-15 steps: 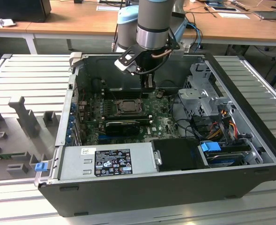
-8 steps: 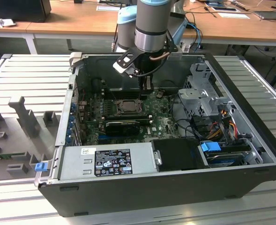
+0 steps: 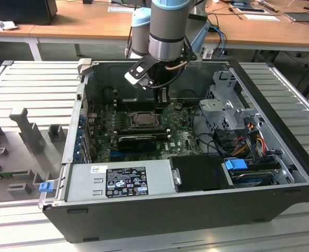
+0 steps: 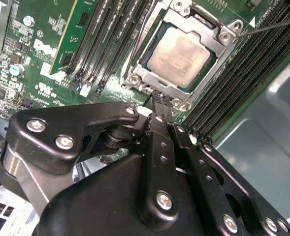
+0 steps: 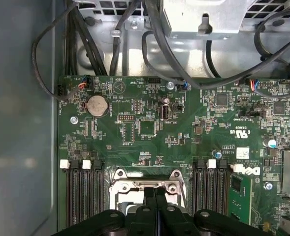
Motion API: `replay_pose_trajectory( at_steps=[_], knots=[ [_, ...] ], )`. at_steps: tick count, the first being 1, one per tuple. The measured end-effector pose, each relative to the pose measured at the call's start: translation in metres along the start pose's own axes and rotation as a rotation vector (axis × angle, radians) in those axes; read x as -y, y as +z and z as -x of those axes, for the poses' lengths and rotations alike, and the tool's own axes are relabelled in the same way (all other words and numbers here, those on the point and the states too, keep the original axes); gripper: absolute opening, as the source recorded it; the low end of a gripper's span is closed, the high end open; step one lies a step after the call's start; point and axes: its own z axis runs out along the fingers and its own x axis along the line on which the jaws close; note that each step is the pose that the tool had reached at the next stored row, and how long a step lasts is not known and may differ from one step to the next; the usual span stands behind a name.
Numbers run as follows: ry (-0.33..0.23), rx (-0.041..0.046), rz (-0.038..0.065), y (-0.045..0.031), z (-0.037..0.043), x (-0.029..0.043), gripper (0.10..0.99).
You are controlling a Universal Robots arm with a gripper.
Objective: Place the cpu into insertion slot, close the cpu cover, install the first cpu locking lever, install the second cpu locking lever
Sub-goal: 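Close the cpu cover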
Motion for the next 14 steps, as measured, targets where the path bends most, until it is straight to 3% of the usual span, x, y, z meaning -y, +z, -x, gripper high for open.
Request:
replay_pose_trajectory(
  at_steps=[3,14],
  knots=[
    [-0.021,0.0,0.0,0.0046,0.0,0.0047,0.106],
    [-0.027,0.0,0.0,0.0051,-0.0002,0.0198,0.106]
  ],
)
